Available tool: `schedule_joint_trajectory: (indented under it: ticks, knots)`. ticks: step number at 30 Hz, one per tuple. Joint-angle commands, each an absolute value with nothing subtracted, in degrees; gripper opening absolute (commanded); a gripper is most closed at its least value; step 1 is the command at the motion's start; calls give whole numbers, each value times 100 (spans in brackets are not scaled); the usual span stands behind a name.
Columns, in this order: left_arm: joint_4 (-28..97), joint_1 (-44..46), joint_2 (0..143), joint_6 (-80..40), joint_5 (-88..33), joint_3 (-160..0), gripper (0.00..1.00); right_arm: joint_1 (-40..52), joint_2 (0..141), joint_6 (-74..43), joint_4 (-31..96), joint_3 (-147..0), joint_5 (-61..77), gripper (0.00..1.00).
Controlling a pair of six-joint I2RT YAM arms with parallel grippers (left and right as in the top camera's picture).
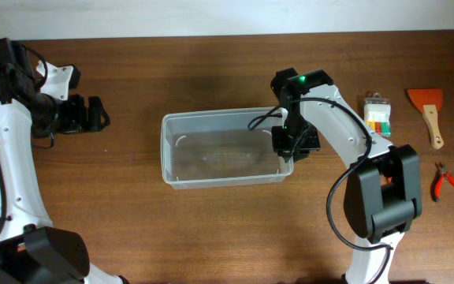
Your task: Pack container
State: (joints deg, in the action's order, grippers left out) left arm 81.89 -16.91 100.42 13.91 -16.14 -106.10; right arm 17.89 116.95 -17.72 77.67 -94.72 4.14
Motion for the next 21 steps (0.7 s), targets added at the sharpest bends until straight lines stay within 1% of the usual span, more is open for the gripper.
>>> schedule_joint_trajectory:
  ticks: [1, 10, 21]
  knots:
    - [8208, -1717, 10073, 1332, -1719, -10753, 99, 1837, 11655, -1734, 7767, -9657, 386, 17]
    - [8213, -1717, 10073, 1332, -1719, -10753, 99, 1831, 11325, -1900, 7883, -9710, 388, 17]
    - [8232, -1717, 10073, 1332, -1719, -10753, 99, 1833, 11306, -2154, 7970, -9710, 384, 17]
